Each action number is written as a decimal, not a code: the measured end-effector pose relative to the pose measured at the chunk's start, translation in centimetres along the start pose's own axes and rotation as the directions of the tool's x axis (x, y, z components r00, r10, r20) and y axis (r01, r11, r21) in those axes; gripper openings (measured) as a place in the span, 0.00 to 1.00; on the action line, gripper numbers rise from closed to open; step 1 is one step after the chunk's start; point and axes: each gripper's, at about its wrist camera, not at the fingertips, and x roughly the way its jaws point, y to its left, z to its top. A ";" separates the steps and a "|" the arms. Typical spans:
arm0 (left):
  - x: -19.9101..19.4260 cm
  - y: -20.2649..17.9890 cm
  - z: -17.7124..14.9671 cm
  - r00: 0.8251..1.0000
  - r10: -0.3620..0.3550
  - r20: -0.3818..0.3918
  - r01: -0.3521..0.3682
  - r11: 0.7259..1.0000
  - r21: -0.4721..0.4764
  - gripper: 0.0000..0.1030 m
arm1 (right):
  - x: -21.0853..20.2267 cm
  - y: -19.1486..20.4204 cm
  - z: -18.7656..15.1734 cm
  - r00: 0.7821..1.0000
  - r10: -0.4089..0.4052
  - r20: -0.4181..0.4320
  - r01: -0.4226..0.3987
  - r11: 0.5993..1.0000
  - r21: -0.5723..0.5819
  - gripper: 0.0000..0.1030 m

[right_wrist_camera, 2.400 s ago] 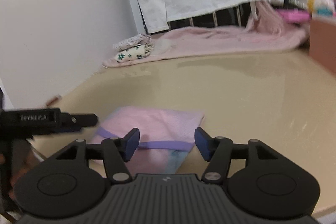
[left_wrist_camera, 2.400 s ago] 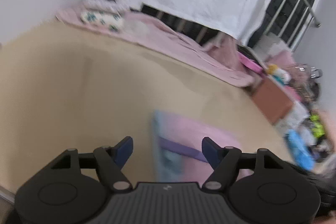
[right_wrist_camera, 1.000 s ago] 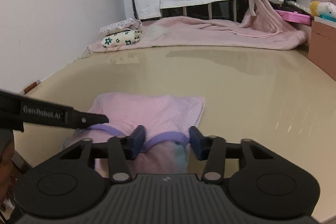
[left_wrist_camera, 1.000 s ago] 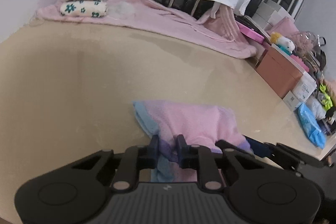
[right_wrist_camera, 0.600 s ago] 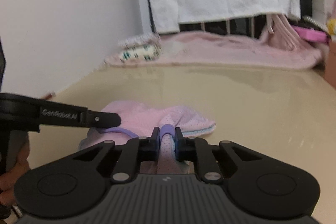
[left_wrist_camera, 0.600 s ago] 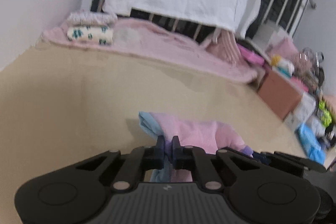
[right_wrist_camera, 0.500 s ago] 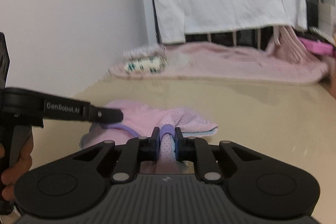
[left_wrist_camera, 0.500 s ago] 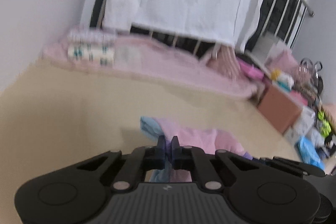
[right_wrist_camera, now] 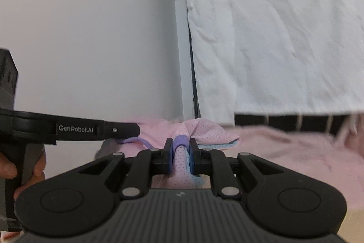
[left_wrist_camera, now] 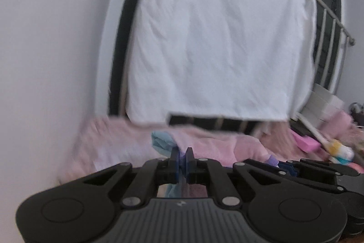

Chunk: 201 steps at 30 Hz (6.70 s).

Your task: Fold clothes

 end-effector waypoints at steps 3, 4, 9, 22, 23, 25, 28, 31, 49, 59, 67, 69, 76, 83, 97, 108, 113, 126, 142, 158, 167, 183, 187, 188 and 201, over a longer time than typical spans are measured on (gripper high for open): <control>3.6 2.1 2.3 0.999 0.041 0.020 -0.042 0.998 0.037 0.03 | 4.3 -0.3 0.4 1.000 0.006 -0.028 -0.006 1.000 0.001 0.12; 5.1 3.0 2.6 0.999 0.053 0.009 -0.054 0.998 0.037 0.03 | 5.8 -0.3 0.5 0.999 0.008 -0.037 -0.008 1.000 0.001 0.12; 11.2 6.8 2.7 0.995 0.099 -0.007 -0.099 0.995 0.025 0.03 | 13.0 -0.8 1.1 0.996 0.017 -0.083 -0.017 1.000 0.003 0.12; 18.4 13.6 -6.4 0.983 0.133 -0.123 -0.142 0.988 -0.060 0.31 | 24.4 -2.7 -2.5 0.981 -0.001 -0.194 0.002 1.000 0.005 0.42; 17.8 13.7 -6.2 0.985 0.130 -0.113 -0.139 0.987 -0.076 0.36 | 23.9 -2.8 -2.4 0.983 -0.017 -0.182 0.016 1.000 -0.003 0.58; 16.7 13.7 -5.6 0.989 0.123 -0.087 -0.132 0.985 -0.107 0.37 | 22.8 -3.2 -1.5 0.987 -0.040 -0.154 0.039 0.999 -0.011 0.60; 15.3 13.3 -4.7 0.989 0.143 -0.029 -0.146 0.981 -0.132 0.37 | 21.4 -3.9 -0.1 0.996 -0.053 -0.078 0.054 0.998 0.016 0.55; 15.2 12.3 -4.6 0.987 0.160 0.035 -0.153 0.977 -0.150 0.35 | 22.4 -3.3 -0.3 0.995 -0.047 -0.086 0.049 0.999 0.024 0.32; 19.7 14.9 -7.3 0.990 0.026 -0.138 -0.046 0.988 -0.146 0.34 | 25.2 -0.8 -3.8 0.993 -0.090 -0.078 0.089 0.996 -0.025 0.12; 16.9 11.2 -6.4 0.983 0.150 0.107 -0.138 0.985 -0.107 0.51 | 24.9 -1.2 -3.5 0.992 -0.110 -0.059 0.110 0.994 -0.006 0.13; 19.3 13.4 -7.6 0.987 0.157 -0.029 -0.159 0.967 -0.198 0.49 | 24.1 -1.7 -3.1 0.995 -0.094 -0.031 0.094 0.995 0.012 0.23; 19.5 13.3 -7.5 0.985 0.171 -0.036 -0.175 0.968 -0.182 0.49 | 23.4 -2.2 -2.1 0.996 -0.084 0.012 0.083 0.996 0.044 0.23; 19.6 12.9 -7.4 0.982 0.183 -0.043 -0.188 0.972 -0.144 0.50 | 27.9 -3.6 -0.7 0.997 -0.051 -0.049 0.058 0.985 0.163 0.08; 18.4 11.5 -5.2 0.954 0.279 -0.112 -0.291 0.950 -0.116 0.34 | 21.8 -3.9 1.1 0.967 -0.250 0.045 0.242 0.962 0.127 0.09; 0.7 -3.7 -15.2 0.962 0.143 -0.233 -0.165 0.983 -0.079 0.64 | -1.2 -5.7 -6.4 0.922 -0.322 -0.217 0.330 0.944 0.001 0.66; -4.6 -11.5 -25.7 0.945 0.176 -0.277 -0.172 0.984 0.040 0.64 | -9.8 -3.4 -18.2 0.886 -0.322 -0.333 0.368 0.926 0.083 0.66; -4.4 -12.6 -26.9 0.939 0.197 -0.283 -0.182 0.980 0.080 0.72 | -11.8 -2.6 -19.7 0.872 -0.356 -0.337 0.402 0.912 0.078 0.74; -3.9 -12.3 -27.6 0.915 0.274 -0.296 -0.258 0.962 0.091 1.00 | -11.5 -2.3 -19.8 0.845 -0.376 -0.381 0.428 0.902 0.059 1.00; -4.0 -12.5 -27.6 0.924 0.242 -0.297 -0.223 0.970 0.096 1.00 | -11.5 -2.9 -19.9 0.837 -0.398 -0.377 0.457 0.886 0.079 1.00; -4.0 -12.4 -27.6 0.924 0.241 -0.297 -0.222 0.970 0.097 1.00 | -11.6 -2.8 -19.9 0.835 -0.401 -0.377 0.459 0.885 0.075 1.00; -4.0 -12.4 -27.6 0.924 0.241 -0.297 -0.222 0.970 0.097 1.00 | -11.6 -2.8 -20.0 0.835 -0.401 -0.376 0.458 0.886 0.073 1.00; -4.0 -12.5 -27.6 0.924 0.243 -0.297 -0.224 0.970 0.097 1.00 | -11.6 -2.8 -20.0 0.836 -0.400 -0.376 0.457 0.886 0.073 1.00; -4.1 -12.5 -27.6 0.924 0.242 -0.297 -0.223 0.970 0.097 1.00 | -11.6 -2.8 -20.0 0.836 -0.401 -0.376 0.457 0.886 0.072 1.00; -4.1 -12.5 -27.6 0.924 0.242 -0.297 -0.223 0.970 0.097 1.00 | -11.6 -2.8 -20.0 0.836 -0.400 -0.376 0.457 0.886 0.073 1.00; -4.1 -12.6 -27.6 0.924 0.242 -0.296 -0.223 0.970 0.097 1.00 | -11.6 -2.8 -20.0 0.836 -0.401 -0.375 0.457 0.886 0.072 1.00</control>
